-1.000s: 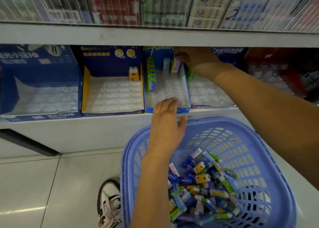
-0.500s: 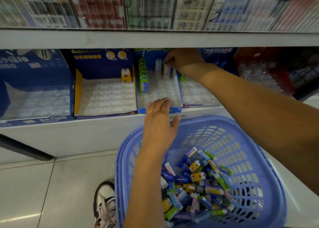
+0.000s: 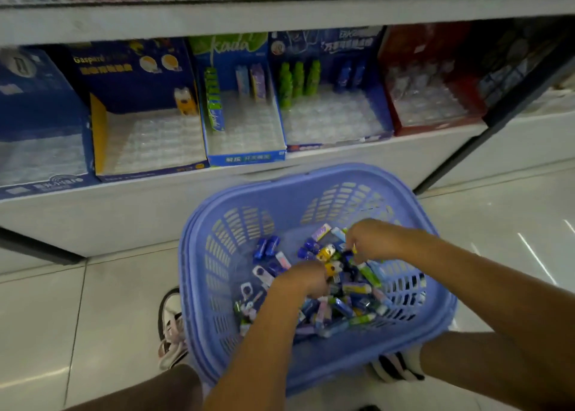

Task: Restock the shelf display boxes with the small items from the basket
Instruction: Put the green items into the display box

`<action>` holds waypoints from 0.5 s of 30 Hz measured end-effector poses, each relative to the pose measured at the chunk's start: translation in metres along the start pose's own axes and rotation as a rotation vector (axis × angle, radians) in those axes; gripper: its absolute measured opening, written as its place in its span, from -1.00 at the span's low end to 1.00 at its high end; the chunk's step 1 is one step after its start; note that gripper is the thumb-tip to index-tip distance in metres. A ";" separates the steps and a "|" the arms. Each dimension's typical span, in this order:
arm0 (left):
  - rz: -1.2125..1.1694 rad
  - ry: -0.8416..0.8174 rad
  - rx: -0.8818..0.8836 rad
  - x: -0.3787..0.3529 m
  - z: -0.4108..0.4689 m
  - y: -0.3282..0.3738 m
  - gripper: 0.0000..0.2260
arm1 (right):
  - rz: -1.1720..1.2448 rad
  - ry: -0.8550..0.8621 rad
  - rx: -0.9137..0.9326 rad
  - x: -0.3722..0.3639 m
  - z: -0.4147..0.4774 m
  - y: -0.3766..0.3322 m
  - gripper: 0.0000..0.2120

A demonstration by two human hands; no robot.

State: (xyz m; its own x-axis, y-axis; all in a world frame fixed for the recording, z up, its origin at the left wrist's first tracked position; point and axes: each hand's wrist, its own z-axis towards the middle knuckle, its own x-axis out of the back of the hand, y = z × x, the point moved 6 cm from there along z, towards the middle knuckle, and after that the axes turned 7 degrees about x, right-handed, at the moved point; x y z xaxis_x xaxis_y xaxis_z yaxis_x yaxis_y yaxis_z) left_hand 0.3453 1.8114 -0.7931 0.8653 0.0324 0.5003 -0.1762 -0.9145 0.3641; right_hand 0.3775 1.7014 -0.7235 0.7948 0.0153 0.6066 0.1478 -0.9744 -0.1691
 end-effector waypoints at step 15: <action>0.011 -0.265 0.015 -0.061 0.016 -0.008 -0.81 | -0.110 -0.001 0.009 -0.068 0.059 0.047 -0.82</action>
State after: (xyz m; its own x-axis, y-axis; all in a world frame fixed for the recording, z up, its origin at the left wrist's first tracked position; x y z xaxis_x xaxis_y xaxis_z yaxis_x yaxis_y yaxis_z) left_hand 0.3017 1.8101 -0.8387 0.9565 -0.0821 0.2798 -0.1805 -0.9203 0.3470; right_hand 0.3644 1.6679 -0.8184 0.7741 0.1220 0.6212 0.2394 -0.9648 -0.1089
